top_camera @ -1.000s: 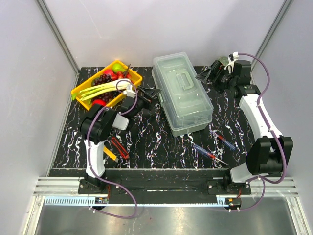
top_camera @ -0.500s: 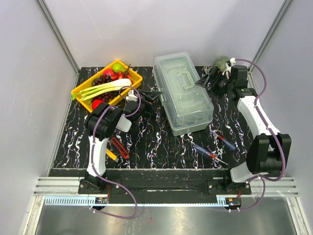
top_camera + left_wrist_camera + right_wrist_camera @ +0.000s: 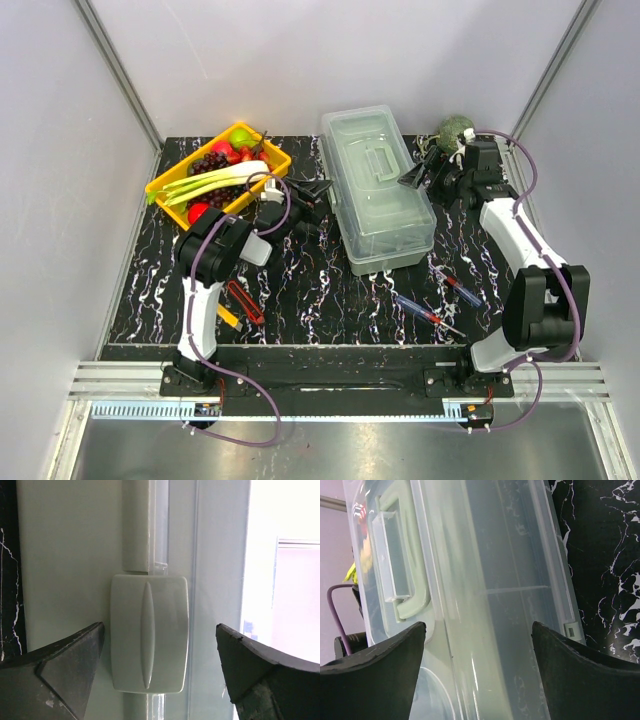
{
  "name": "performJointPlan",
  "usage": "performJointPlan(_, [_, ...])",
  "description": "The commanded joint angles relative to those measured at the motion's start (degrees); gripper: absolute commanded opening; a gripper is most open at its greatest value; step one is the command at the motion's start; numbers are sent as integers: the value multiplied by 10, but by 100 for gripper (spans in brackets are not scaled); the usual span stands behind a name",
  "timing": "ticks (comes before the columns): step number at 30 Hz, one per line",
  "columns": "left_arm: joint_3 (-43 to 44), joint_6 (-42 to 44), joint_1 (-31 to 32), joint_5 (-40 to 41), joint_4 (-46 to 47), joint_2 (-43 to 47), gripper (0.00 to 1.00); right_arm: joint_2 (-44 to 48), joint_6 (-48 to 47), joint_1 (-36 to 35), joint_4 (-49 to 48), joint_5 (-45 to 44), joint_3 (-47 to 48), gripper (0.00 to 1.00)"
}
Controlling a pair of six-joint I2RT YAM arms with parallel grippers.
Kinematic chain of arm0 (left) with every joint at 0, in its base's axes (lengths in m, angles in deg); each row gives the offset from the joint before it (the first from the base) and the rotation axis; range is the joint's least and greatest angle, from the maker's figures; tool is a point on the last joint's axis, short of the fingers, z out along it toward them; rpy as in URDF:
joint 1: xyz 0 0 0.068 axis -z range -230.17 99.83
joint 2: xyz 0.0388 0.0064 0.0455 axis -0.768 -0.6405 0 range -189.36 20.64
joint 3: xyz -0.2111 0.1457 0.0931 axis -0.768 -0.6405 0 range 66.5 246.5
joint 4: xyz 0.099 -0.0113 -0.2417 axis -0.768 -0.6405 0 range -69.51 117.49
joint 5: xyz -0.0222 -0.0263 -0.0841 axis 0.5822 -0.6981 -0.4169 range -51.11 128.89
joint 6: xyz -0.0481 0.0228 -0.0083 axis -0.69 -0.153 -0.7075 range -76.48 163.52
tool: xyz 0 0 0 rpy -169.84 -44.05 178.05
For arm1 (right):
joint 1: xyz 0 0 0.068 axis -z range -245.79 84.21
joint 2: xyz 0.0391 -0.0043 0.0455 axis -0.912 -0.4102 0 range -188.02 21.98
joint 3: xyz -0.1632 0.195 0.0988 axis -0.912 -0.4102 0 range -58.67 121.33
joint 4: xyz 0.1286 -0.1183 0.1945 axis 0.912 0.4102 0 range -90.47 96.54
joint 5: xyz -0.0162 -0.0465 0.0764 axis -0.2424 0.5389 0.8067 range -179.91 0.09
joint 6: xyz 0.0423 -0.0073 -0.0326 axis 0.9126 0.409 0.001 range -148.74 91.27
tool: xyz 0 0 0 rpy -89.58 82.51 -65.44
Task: Pack the tool kit
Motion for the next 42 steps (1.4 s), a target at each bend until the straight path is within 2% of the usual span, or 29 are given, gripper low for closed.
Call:
performJointPlan(1, [22,-38,40,-26,232,9,95,-31,9,-25,22,2,-1,88])
performJointPlan(10, [25,-43,40,-53,234,8,79,-41,8,-38,22,-7,-11,87])
performJointPlan(18, [43,-38,39,-75,231,3,48,-46,6,-40,23,-10,-12,86])
performJointPlan(21, [48,-31,38,-89,228,0,40,-48,6,-41,23,-10,-11,86])
performJointPlan(26, [46,-1,36,-106,203,9,34,-48,7,-41,26,-15,-11,85])
performJointPlan(37, [44,115,33,-141,61,82,21,-53,41,-41,19,-19,-20,84])
performJointPlan(42, [46,153,33,-147,13,101,18,-55,44,-41,17,-24,-22,83])
